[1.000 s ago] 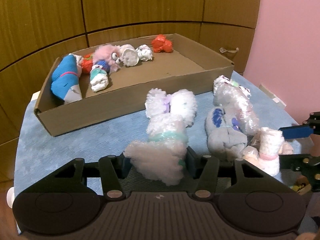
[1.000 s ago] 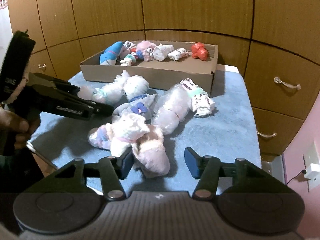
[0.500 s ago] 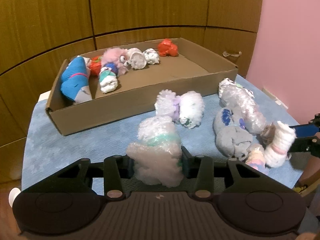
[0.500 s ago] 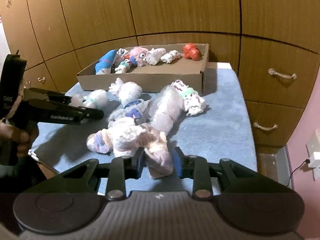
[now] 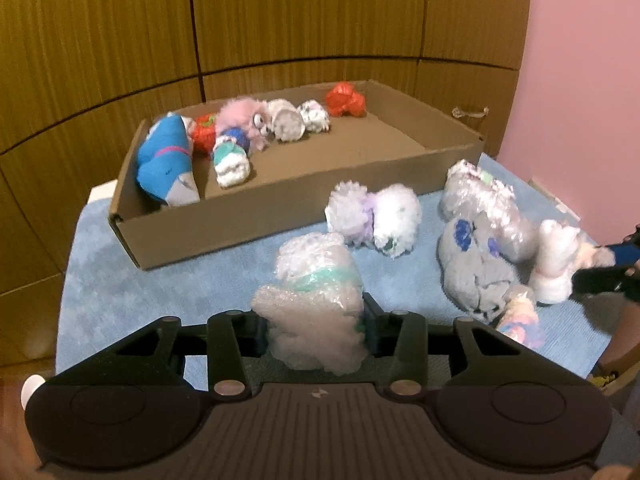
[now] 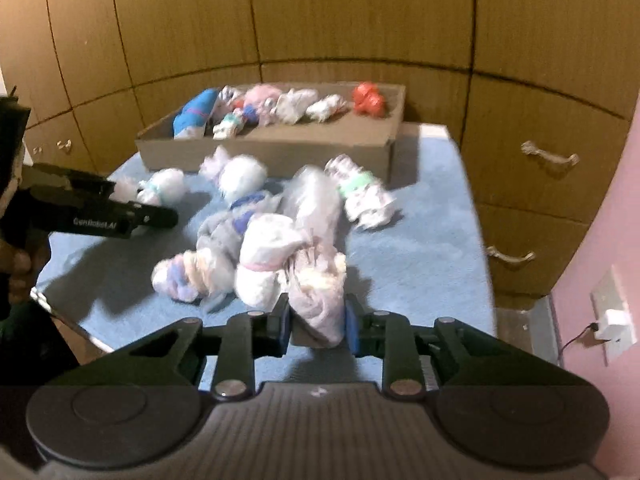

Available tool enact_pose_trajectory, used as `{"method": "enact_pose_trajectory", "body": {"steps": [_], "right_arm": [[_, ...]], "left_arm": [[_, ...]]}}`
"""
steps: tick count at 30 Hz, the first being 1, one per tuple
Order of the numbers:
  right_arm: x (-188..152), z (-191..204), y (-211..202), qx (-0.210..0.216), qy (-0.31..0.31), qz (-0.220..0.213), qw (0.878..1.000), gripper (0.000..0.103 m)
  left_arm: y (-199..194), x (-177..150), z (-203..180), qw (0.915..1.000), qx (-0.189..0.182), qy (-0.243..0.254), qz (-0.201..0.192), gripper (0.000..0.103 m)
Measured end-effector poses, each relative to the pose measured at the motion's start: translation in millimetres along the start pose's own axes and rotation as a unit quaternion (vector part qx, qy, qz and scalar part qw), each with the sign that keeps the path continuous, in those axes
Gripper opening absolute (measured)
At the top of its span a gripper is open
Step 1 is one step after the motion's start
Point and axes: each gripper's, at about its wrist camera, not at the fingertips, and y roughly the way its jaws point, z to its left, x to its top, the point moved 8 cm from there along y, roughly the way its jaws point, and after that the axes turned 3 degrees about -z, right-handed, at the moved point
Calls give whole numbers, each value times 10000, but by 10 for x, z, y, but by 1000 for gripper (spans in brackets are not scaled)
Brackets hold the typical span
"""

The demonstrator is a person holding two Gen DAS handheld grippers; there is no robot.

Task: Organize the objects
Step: 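Lower both held bundles into the tray beside the others and release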

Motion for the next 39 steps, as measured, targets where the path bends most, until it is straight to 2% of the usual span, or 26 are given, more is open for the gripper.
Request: {"method": "enact_pose_trajectory", "body": {"steps": [3, 8, 14, 18, 22, 26, 32, 39], "right_arm": [[53, -52, -50, -121, -129, -50, 9998, 24], [229, -92, -106, -88, -115, -182, 9997, 24], [840, 86, -14, 85, -396, -463, 9981, 24], [1259, 232, 222, 302, -475, -519, 9971, 24], [1510, 287, 555, 528, -385, -346, 9973, 24], [1644, 330, 908, 577, -385, -100, 9975, 25], [1665, 362, 1495, 603, -344, 396, 9968, 25], [1567, 435, 1968, 593, -425, 828, 9939, 25]], "left_arm": [[-5, 25, 13, 10000, 6, -32, -31, 50], [-82, 112, 52, 9999, 16, -38, -117, 50], [-149, 568, 217, 9989, 229, 8, -410, 50], [-33, 881, 336, 9985, 274, -24, -473, 50], [187, 1106, 392, 9990, 234, -40, -381, 50], [544, 1228, 377, 9995, 182, -22, -247, 50], [1097, 1159, 371, 9996, 213, 125, 160, 50], [1312, 1022, 397, 9985, 205, 380, 330, 51]]}}
